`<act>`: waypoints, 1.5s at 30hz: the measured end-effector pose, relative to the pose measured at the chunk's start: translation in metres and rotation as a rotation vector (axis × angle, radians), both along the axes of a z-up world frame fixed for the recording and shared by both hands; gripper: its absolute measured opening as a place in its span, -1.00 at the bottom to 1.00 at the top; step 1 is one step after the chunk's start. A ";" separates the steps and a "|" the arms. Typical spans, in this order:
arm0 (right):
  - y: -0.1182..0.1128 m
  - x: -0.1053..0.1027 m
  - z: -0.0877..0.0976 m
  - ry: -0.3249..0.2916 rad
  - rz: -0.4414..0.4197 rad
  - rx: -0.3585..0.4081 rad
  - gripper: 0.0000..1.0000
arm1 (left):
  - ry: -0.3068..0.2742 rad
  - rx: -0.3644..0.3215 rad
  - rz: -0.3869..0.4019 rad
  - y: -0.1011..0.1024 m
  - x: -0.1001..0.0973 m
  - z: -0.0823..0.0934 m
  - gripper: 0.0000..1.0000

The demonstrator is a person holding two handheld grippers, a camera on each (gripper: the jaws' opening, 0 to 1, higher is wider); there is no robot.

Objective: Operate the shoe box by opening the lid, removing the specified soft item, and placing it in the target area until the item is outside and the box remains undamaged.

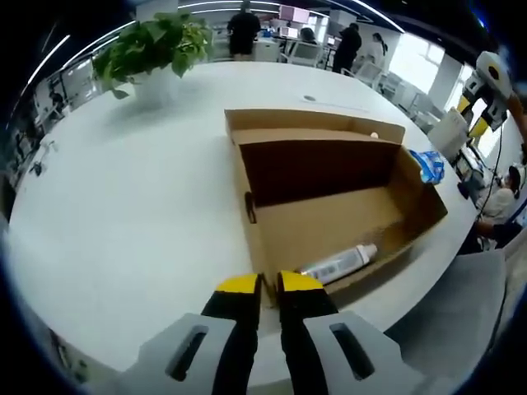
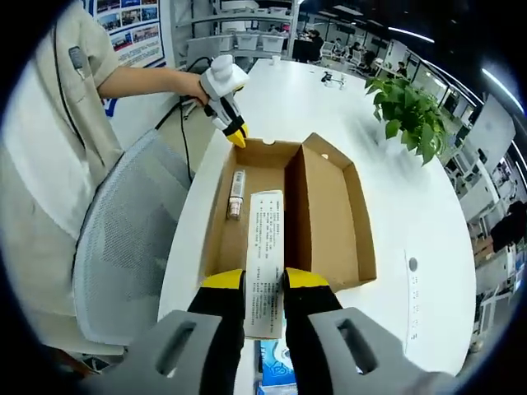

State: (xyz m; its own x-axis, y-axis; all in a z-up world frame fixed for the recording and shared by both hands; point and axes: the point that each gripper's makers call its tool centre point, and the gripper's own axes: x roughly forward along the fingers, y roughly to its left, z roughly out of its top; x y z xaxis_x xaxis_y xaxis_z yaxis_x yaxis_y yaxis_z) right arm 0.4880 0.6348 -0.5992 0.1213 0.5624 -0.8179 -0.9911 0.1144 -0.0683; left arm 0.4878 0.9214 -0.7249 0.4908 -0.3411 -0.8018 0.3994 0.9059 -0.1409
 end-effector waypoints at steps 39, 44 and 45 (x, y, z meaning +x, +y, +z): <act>-0.136 0.039 -0.003 -0.051 -0.082 -0.165 -0.70 | 0.013 0.008 0.028 0.000 0.000 0.000 -0.91; -0.155 0.043 -0.009 -0.058 -0.095 -0.196 -0.70 | 0.016 0.011 0.030 0.000 0.000 0.000 -0.91; -0.157 0.044 -0.010 -0.059 -0.099 -0.198 -0.70 | 0.017 0.011 0.030 0.000 0.000 0.000 -0.91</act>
